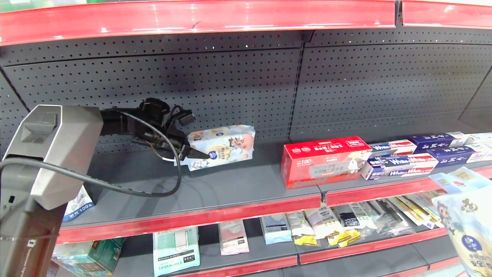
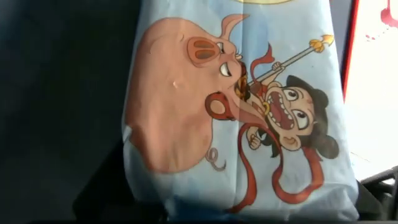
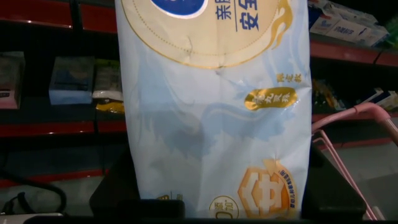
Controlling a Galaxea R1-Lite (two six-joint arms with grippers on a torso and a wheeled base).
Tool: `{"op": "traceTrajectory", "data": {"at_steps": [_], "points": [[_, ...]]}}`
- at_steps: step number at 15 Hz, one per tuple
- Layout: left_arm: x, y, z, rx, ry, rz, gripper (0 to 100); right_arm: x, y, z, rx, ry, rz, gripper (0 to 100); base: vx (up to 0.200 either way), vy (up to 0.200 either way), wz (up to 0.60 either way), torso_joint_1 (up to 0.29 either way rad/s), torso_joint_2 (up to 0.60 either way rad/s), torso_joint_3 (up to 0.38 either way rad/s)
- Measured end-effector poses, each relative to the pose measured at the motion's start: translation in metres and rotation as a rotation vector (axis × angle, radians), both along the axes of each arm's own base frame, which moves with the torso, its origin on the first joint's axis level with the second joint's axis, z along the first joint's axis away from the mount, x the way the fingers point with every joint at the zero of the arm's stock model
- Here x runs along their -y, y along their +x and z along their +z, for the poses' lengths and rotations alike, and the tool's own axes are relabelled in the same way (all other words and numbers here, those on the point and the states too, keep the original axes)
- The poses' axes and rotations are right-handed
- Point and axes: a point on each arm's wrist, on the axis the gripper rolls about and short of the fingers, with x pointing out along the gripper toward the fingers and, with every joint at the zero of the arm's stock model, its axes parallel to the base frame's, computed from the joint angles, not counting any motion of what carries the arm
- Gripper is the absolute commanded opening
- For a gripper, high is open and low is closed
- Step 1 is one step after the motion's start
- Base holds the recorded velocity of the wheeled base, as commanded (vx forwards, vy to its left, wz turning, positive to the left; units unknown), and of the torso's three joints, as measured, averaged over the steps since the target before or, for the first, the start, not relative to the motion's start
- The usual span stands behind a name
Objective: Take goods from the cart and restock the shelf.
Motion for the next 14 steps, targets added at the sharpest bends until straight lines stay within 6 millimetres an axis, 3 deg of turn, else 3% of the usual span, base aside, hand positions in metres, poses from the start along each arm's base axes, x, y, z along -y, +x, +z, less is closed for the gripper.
{"op": "traceTrajectory", "data": {"at_steps": [2, 4, 9, 14], "points": [[-0.008, -0.001, 0.028, 0.105, -0.011, 0.015, 0, 0.000, 0.000, 0.000, 0.000, 0.000, 0.000, 0, 0.000, 0.000, 0.00, 0.000, 0.00, 0.000], [-0.014, -0.007, 0.036, 0.139, -0.015, 0.025, 0, 0.000, 0.000, 0.000, 0.001, 0.000, 0.000, 0, 0.000, 0.000, 0.00, 0.000, 0.00, 0.000], [-0.024, -0.040, 0.012, 0.091, -0.033, 0.021, 0, 0.000, 0.000, 0.000, 0.001, -0.001, 0.000, 0, 0.000, 0.000, 0.00, 0.000, 0.00, 0.000], [-0.038, -0.081, 0.008, 0.079, -0.046, -0.023, 0, 0.000, 0.000, 0.000, 0.004, 0.000, 0.000, 0, 0.000, 0.000, 0.00, 0.000, 0.00, 0.000]]}}
